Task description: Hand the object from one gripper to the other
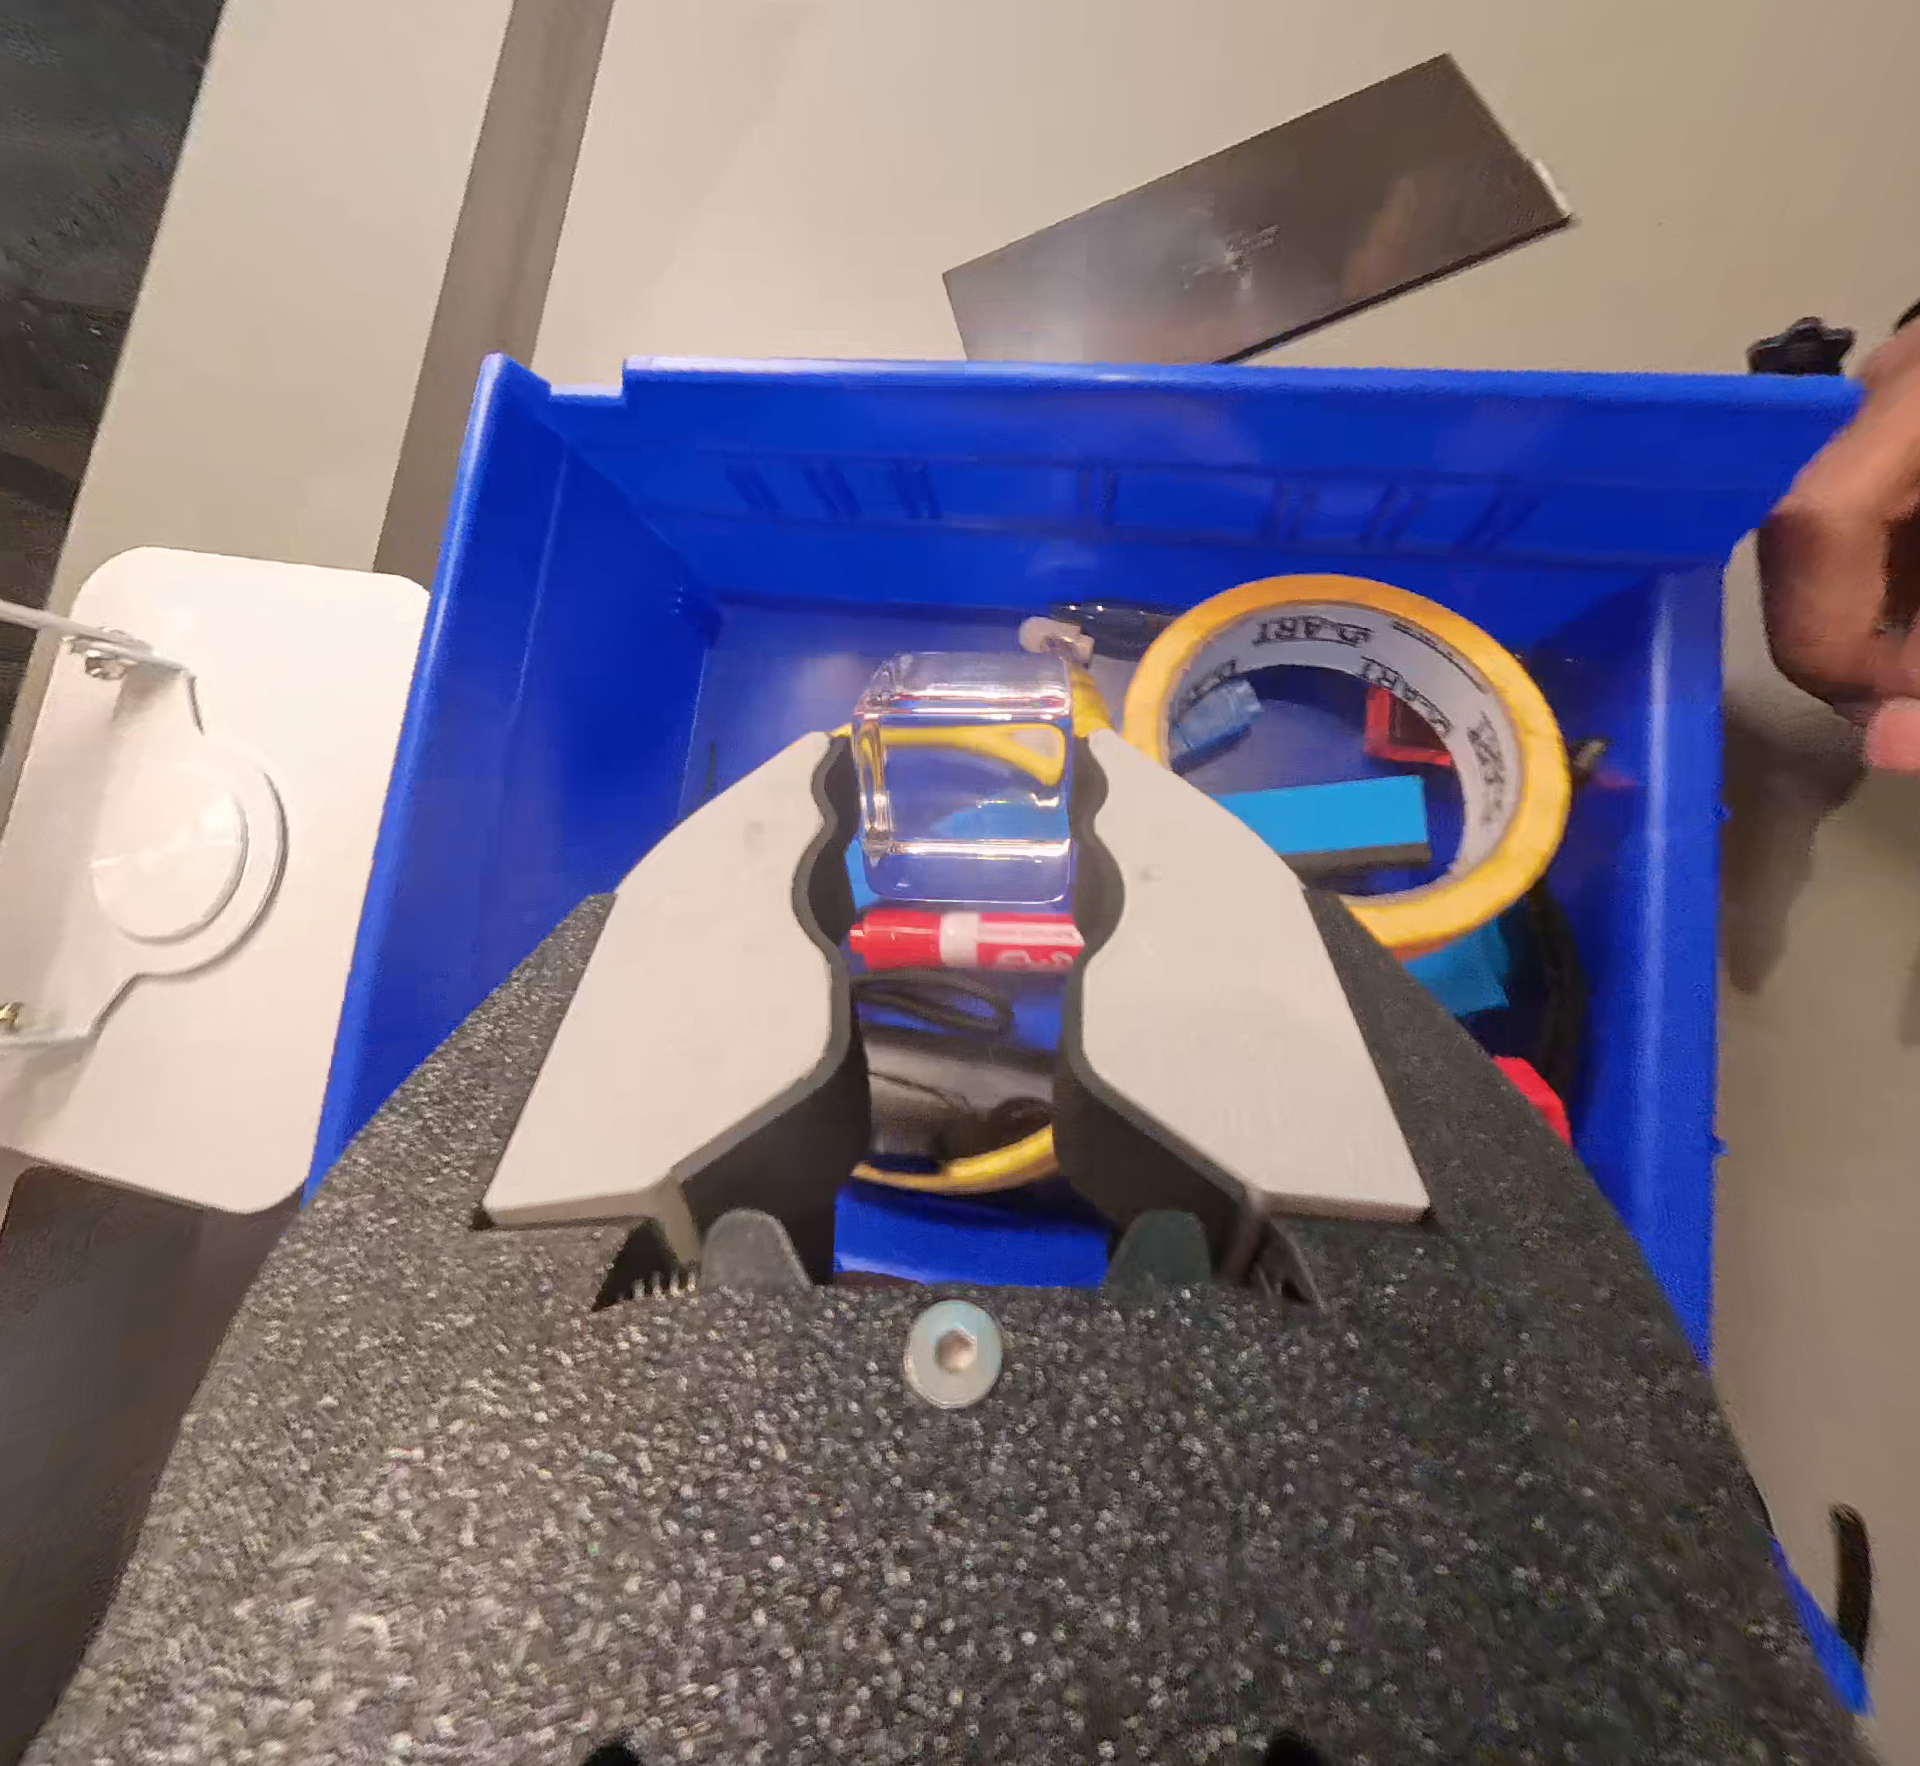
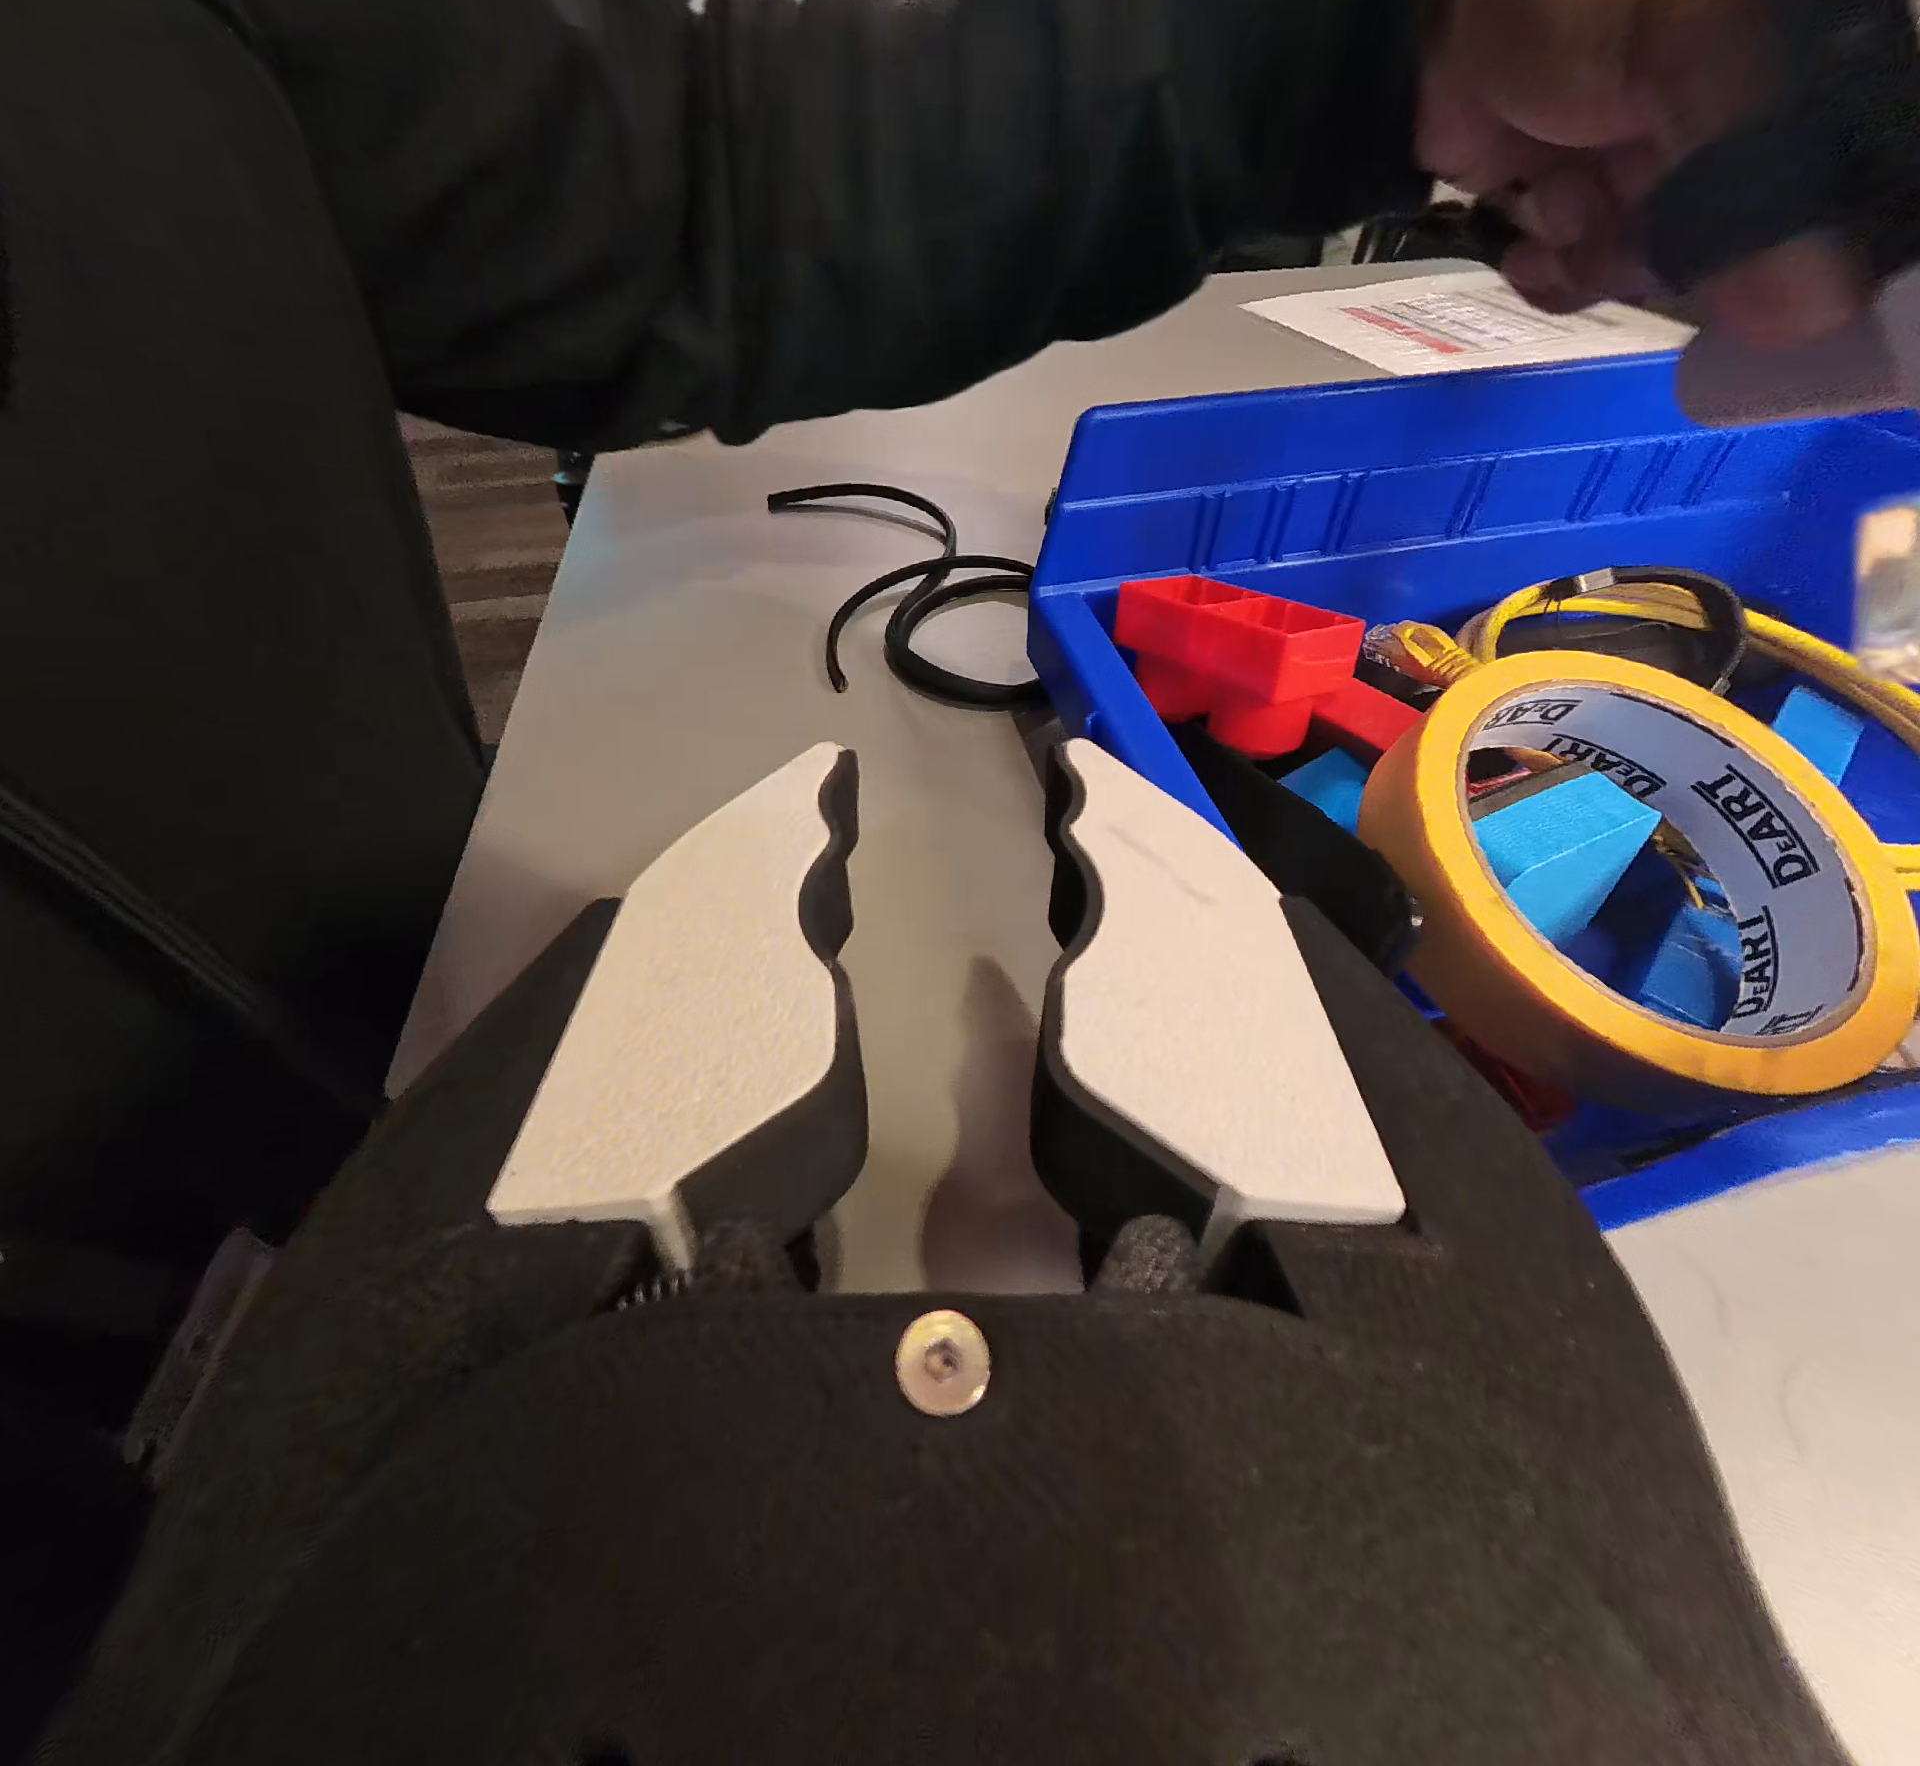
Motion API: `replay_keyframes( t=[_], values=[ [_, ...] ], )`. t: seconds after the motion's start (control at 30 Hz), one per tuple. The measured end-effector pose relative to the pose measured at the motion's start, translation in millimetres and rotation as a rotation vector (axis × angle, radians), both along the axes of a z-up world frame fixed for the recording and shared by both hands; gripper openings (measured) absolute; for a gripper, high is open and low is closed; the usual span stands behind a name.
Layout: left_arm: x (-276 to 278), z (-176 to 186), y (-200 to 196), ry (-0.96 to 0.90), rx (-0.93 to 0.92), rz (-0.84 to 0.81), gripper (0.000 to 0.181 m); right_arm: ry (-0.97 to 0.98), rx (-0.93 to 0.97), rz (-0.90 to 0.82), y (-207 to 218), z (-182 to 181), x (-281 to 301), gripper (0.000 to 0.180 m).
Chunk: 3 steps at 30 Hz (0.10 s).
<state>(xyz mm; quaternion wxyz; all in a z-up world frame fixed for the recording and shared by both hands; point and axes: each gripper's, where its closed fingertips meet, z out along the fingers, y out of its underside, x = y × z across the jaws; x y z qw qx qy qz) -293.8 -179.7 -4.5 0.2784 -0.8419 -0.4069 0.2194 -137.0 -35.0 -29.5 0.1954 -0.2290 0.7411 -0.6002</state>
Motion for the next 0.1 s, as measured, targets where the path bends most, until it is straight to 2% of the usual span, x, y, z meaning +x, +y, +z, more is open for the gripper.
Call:
replay_keyframes(
  t=[0.03, 0.1],
  values=[
    [-9.5, -4.1, 0.7, -0.022, 0.000, -0.005, 0.040, -0.007, 0.001, 0.001, 0.0, 0.4, -0.4, 0.034],
    [-26.2, -14.9, 3.5, -0.072, -0.003, -0.017, 0.040, -0.017, 0.007, 0.000, -0.2, 0.5, -1.9, 0.033]
  ],
)
